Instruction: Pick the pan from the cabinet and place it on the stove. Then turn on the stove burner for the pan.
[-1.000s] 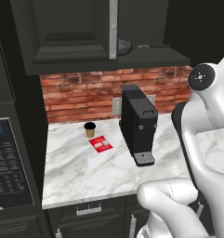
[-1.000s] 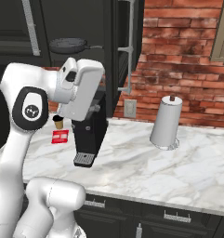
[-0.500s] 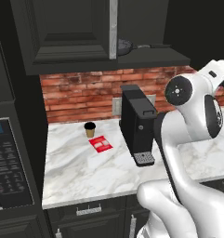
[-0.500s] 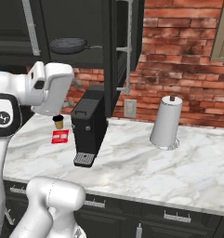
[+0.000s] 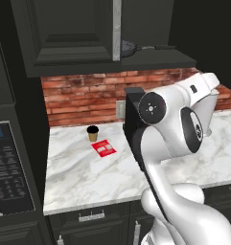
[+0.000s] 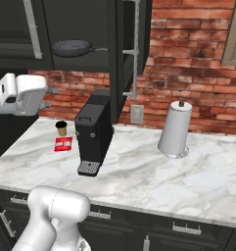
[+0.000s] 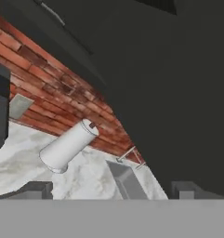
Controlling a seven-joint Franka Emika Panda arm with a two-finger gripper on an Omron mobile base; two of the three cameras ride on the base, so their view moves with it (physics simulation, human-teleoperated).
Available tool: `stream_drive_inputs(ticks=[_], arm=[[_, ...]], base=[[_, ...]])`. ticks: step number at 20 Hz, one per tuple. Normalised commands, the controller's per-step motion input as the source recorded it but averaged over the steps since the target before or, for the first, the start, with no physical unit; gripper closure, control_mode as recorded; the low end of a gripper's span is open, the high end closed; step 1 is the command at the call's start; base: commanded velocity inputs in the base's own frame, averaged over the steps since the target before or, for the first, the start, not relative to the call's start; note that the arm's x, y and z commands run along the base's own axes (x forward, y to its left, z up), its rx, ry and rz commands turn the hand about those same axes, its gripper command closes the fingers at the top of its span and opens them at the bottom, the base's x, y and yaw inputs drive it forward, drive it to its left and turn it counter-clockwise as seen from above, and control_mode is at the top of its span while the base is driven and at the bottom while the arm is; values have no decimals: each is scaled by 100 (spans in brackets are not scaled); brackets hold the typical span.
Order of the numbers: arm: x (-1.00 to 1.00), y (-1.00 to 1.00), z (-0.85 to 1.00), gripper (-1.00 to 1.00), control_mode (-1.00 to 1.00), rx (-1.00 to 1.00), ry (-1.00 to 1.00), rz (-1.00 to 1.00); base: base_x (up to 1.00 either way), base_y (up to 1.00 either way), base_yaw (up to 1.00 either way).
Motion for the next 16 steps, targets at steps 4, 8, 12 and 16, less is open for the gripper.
stream_drive_inputs(ticks=[4,8,12,16], arm=[[4,58,4,-100,-100,20,-13,2],[9,51,0,-100,-100,21,-19,5],[22,39,1,-100,-100,21,-20,15],[24,38,12,-100,-100,17,-20,15]], base=[[0,0,0],[0,0,0],[0,0,0],[0,0,0]])
